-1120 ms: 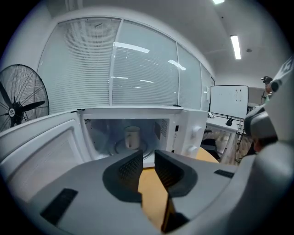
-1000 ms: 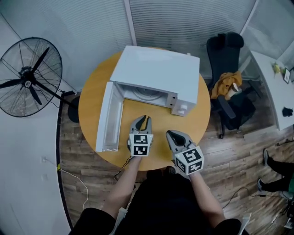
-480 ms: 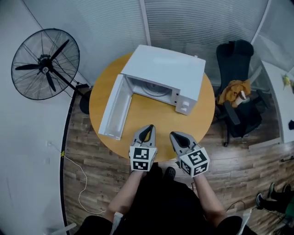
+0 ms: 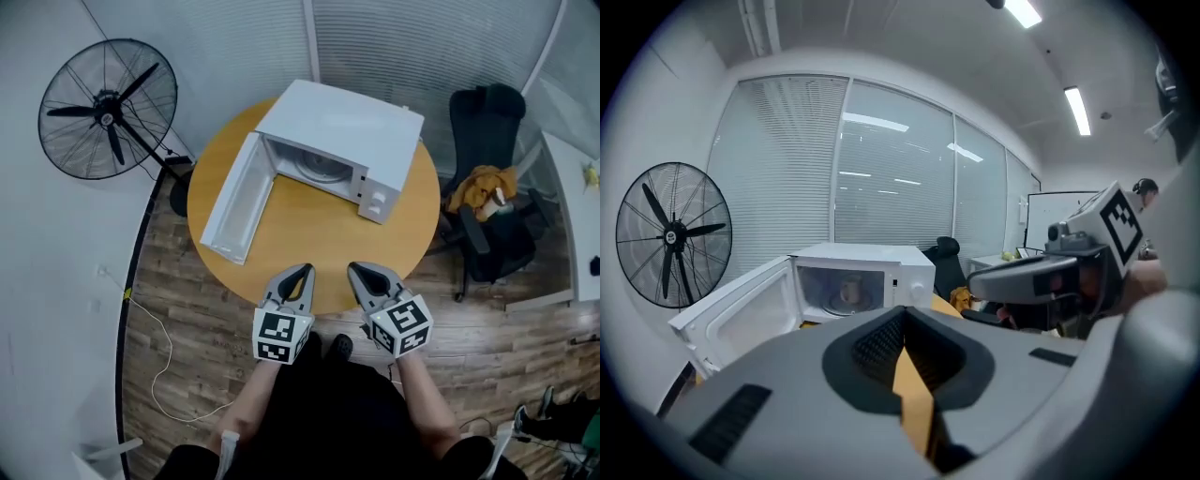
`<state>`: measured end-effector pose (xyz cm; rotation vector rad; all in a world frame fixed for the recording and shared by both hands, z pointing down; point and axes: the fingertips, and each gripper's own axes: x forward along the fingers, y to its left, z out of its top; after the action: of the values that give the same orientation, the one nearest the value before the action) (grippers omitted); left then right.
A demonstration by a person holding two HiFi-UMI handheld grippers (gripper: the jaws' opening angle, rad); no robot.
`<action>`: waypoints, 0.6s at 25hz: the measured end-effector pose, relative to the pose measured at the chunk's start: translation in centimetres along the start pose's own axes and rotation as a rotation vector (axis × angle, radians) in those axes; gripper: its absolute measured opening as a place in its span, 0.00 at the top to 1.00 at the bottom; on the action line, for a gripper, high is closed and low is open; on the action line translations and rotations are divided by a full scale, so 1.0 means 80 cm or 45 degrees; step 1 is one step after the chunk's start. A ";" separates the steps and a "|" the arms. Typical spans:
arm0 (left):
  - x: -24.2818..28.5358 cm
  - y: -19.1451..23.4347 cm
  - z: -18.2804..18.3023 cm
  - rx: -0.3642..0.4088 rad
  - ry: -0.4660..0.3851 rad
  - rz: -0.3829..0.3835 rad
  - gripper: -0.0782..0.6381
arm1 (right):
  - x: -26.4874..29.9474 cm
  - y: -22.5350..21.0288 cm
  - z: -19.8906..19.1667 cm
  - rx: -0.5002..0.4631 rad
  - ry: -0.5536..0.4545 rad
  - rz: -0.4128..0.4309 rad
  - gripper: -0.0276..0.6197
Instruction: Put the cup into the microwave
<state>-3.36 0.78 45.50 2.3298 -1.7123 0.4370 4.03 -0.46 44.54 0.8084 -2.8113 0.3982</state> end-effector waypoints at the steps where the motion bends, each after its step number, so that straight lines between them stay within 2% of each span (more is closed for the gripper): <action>1: -0.004 0.000 -0.003 -0.004 0.005 -0.001 0.90 | -0.002 0.002 0.001 -0.005 -0.006 0.002 0.94; 15: -0.014 -0.010 -0.001 0.002 -0.022 -0.015 0.90 | -0.020 0.015 -0.001 -0.070 -0.001 0.018 0.95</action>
<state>-2.94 2.06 45.15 2.3497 -1.7057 0.4176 4.69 1.35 43.96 0.7773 -2.8168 0.3209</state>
